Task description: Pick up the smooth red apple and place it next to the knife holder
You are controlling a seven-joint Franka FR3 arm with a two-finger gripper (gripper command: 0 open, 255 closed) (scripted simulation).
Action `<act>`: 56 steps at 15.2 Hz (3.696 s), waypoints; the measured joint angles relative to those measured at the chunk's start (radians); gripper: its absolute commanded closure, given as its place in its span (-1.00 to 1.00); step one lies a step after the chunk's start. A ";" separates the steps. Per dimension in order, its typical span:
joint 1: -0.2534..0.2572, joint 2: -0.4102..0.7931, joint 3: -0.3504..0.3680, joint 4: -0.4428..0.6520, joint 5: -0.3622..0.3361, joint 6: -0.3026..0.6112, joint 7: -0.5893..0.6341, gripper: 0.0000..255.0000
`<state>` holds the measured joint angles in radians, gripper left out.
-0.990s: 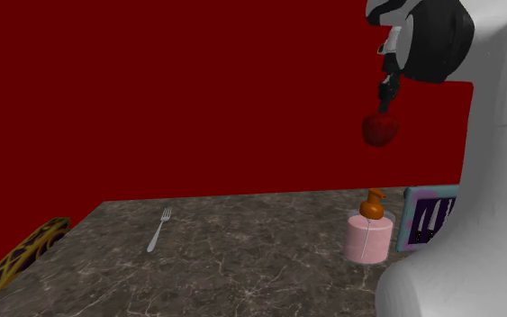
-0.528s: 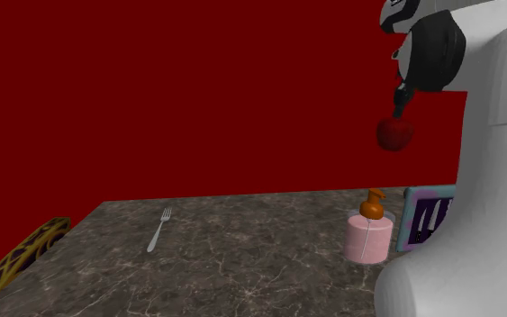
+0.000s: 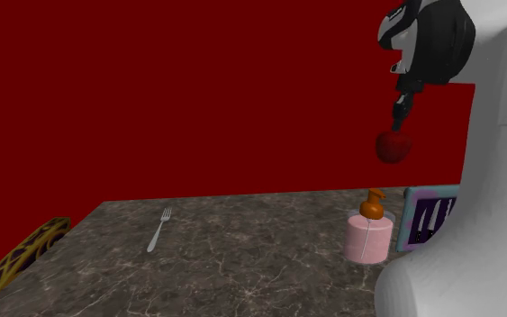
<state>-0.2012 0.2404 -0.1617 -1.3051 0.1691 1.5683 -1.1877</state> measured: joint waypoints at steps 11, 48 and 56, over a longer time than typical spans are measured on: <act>0.011 -0.036 0.003 -0.201 -0.004 0.165 -0.015 1.00; 0.016 0.015 0.011 -0.503 0.024 0.515 -0.069 -1.00; 0.012 -0.017 0.005 -0.447 0.012 0.429 -0.059 -1.00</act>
<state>-0.1891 0.2235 -0.1565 -1.7524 0.1808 1.9972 -1.2468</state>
